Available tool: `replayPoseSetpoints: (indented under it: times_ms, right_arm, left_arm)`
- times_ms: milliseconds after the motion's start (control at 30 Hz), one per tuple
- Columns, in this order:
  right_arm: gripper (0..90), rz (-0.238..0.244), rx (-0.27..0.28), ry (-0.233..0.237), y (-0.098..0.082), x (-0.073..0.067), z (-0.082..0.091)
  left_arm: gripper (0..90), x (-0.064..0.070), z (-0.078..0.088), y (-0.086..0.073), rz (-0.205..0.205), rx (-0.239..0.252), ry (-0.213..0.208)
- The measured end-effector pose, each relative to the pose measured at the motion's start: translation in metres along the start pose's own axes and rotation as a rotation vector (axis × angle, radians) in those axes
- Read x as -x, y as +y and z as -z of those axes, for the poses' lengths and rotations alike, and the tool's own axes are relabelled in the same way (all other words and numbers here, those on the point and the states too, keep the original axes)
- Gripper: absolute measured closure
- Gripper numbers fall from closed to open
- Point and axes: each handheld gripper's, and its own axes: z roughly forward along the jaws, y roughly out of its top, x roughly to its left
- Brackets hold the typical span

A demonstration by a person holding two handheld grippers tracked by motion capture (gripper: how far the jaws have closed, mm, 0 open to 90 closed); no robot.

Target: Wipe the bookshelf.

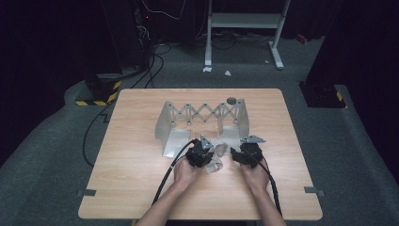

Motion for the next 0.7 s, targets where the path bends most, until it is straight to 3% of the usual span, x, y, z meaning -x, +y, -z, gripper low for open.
replayPoseSetpoints:
  times_ms: [233, 367, 433, 500, 700]
  right_arm:
    - [39.4, -0.003, -0.001, 0.000, 0.000, 0.000, 0.000]
    - [39.3, -0.003, -0.001, 0.000, 0.000, 0.000, 0.000]
    - [38.8, 0.000, -0.001, -0.001, 0.000, 0.000, 0.000]
    - [38.9, 0.001, -0.001, -0.001, 0.000, 0.000, 0.000]
    - [38.8, 0.001, -0.001, -0.001, 0.000, 0.000, 0.000]
  left_arm:
    - [77.1, -0.001, 0.006, -0.002, -0.011, -0.019, -0.020]
    - [77.3, -0.006, 0.016, -0.005, -0.048, -0.038, 0.010]
    - [77.5, -0.011, 0.021, -0.008, -0.004, -0.014, -0.009]
    - [77.7, -0.014, 0.023, -0.010, 0.013, -0.006, -0.001]
    - [78.3, -0.022, 0.036, -0.017, 0.042, 0.024, -0.033]
